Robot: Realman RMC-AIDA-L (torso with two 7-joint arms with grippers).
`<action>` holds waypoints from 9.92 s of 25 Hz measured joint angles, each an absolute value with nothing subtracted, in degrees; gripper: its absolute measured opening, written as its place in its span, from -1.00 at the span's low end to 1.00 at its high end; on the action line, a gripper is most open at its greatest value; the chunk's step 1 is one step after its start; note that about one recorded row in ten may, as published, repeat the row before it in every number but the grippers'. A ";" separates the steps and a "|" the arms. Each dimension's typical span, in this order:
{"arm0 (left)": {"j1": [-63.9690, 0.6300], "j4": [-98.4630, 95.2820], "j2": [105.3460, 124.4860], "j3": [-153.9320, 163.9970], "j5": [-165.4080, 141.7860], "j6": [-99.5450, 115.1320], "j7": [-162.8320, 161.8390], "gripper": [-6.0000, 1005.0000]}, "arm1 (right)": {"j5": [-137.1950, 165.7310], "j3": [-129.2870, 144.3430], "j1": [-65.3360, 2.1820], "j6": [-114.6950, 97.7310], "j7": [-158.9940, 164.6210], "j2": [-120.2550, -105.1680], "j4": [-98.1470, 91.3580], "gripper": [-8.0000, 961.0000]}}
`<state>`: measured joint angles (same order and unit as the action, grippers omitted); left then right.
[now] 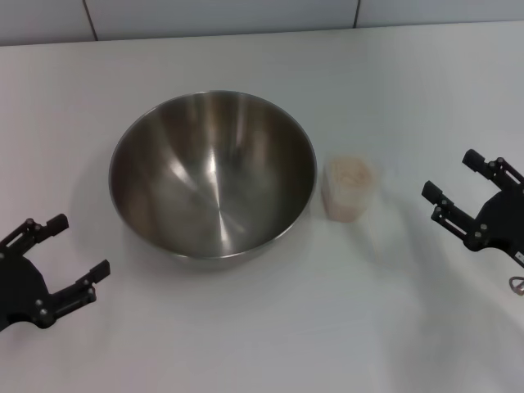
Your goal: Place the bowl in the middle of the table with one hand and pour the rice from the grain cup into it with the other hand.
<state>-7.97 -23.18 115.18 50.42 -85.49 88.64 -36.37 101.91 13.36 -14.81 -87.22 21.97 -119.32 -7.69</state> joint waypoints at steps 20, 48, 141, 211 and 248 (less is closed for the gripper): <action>-8.84 -23.02 115.62 50.81 -86.34 86.56 -36.85 0.70 | 101.03 12.65 -21.68 -74.71 17.59 -119.45 -2.11 0.31; -10.46 -23.03 116.19 50.98 -89.21 85.42 -37.00 0.70 | 100.28 10.46 -24.16 -70.55 17.58 -119.44 -1.92 0.11; -12.71 -21.75 116.92 51.16 -90.62 84.17 -36.81 0.69 | 112.45 -7.31 -30.04 -76.93 -113.44 -119.88 36.04 -0.99; -12.39 -22.24 117.24 49.40 -90.18 84.12 -36.21 0.68 | 112.45 -19.87 -30.50 -54.45 1.82 -119.62 15.48 -0.94; -11.81 -22.23 116.77 49.39 -90.58 84.46 -36.31 0.68 | 148.05 -16.49 -24.58 -89.78 31.17 -117.96 -9.21 0.75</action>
